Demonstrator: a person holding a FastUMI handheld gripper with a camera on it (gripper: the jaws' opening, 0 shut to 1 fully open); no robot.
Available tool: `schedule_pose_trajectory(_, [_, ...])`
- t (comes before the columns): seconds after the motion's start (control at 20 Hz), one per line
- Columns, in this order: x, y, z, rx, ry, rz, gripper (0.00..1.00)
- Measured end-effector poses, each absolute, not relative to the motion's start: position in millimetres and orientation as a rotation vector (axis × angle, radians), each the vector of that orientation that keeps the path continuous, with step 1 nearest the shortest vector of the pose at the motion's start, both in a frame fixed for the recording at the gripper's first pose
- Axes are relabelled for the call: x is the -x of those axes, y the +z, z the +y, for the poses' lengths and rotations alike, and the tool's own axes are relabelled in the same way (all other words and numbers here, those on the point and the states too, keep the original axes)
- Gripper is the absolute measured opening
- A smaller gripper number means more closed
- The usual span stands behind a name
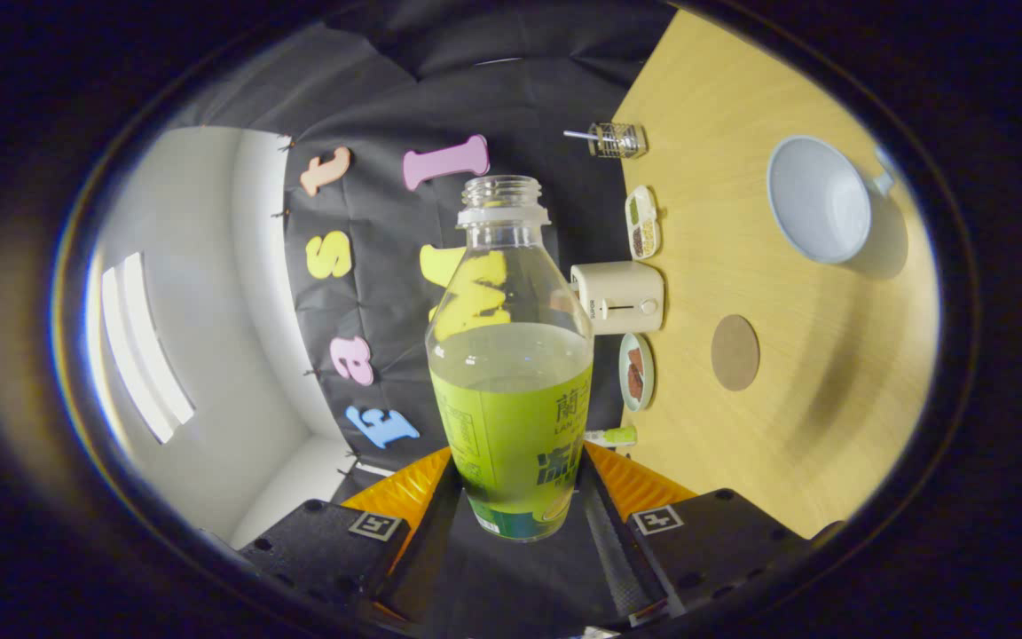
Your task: Take the bottle from table, then pour the juice into the cup, finally place the bottle on the coaster
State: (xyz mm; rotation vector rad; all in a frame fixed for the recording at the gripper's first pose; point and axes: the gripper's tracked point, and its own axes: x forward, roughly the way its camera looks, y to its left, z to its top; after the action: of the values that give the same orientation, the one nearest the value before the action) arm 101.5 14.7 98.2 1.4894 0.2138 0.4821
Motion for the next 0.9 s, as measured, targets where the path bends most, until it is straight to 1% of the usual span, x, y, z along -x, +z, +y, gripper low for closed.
schedule_pose_trajectory(0.6, [-94.8, 85.9, -11.1, -0.689, 0.332, 0.119, 0.8])
schedule_pose_trajectory(0.75, [-97.5, 80.8, -20.8, -0.474, 0.259, 0.145, 0.8])
schedule_pose_trajectory(0.9, [-108.7, 89.1, -16.5, -0.367, 0.256, 0.148, 0.8])
